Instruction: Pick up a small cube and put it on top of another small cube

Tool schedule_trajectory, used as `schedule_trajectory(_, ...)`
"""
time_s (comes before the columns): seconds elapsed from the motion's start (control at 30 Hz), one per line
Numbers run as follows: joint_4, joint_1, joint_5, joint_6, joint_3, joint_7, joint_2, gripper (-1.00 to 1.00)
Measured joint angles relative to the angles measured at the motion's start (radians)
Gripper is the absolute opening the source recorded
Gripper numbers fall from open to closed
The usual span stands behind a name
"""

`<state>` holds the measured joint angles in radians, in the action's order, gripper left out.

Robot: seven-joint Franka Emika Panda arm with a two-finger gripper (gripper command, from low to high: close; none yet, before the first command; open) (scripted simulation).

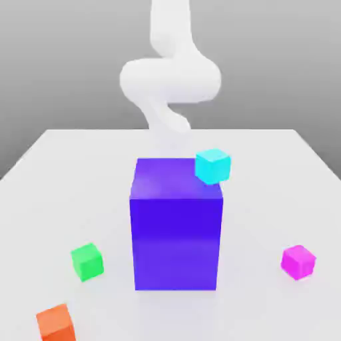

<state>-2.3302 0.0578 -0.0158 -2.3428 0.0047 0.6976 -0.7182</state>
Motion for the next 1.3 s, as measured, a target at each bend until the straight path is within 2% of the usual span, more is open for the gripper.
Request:
schedule_trajectory(0.5, -0.182, 0.316, -0.045, -0.258, 0.040, -0.653, 0.492, 0.00)
schedule_trajectory(0.83, -0.302, 0.471, -0.047, -0.429, 0.133, -1.102, 0.816, 0.00)
schedule_trajectory(0.93, -0.307, 0.484, -0.081, -0.498, 0.137, -1.140, 0.919, 0.00)
schedule_trajectory(1.03, -0.288, 0.518, -0.122, -0.583, 0.097, -1.117, 1.028, 0.00)
schedule_trajectory(1.07, -0.281, 0.533, -0.134, -0.611, 0.080, -1.109, 1.064, -1.00)
schedule_trajectory(1.3, -0.280, 0.536, -0.137, -0.616, 0.076, -1.107, 1.073, -1.00)
